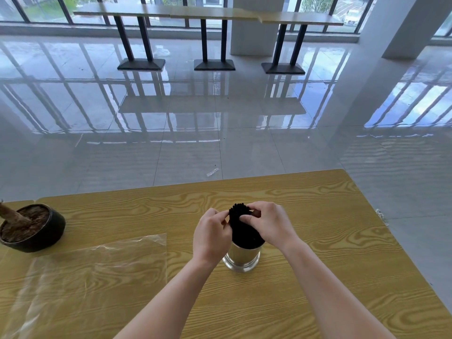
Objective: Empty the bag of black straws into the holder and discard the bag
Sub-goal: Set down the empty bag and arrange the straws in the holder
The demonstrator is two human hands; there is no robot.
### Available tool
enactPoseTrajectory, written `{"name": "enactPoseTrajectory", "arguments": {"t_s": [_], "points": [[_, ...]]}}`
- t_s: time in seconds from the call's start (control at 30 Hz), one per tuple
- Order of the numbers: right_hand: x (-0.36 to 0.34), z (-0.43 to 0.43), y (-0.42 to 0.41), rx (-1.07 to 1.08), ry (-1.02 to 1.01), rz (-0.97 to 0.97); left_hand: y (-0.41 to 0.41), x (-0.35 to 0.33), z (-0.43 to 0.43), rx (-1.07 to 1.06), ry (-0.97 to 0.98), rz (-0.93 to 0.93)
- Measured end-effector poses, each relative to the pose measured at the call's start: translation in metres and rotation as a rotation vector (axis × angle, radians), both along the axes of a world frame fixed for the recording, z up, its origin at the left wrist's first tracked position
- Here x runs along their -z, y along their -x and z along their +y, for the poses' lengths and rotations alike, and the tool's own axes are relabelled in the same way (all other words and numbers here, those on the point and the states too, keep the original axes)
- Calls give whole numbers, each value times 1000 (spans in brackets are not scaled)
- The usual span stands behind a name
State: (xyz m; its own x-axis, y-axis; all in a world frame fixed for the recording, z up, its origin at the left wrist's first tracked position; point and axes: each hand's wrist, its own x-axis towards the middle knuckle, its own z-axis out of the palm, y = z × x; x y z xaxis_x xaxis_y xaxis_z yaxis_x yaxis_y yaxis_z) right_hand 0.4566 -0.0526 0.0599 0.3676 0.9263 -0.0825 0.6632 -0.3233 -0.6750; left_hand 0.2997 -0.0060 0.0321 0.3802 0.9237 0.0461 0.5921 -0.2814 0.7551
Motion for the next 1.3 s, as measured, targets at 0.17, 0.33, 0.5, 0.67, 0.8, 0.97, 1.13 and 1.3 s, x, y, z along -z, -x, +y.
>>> {"name": "enactPoseTrajectory", "arguments": {"t_s": [0.17,0.33,0.5,0.67,0.8,0.97,1.13,1.3], "points": [[-2,-7,0,-28,51,-49,0,-2,-6,-2,4,15],[1,-20,10,-7,95,-272,-3,3,-8,-40,-129,139],[8,-22,19,-14,121,-374,-8,3,-13,-42,-133,213],[13,-20,19,-8,95,-416,-13,-2,-14,-46,-117,267],[14,-19,17,-2,79,-421,-12,-1,-16,-51,-79,238],[18,-21,17,6,86,-451,-11,-2,-18,-48,-56,272],[20,-20,20,-1,103,-467,-18,-6,-19,-6,-46,355],[17,-22,19,9,96,-447,-15,-9,-20,4,-31,372]]}}
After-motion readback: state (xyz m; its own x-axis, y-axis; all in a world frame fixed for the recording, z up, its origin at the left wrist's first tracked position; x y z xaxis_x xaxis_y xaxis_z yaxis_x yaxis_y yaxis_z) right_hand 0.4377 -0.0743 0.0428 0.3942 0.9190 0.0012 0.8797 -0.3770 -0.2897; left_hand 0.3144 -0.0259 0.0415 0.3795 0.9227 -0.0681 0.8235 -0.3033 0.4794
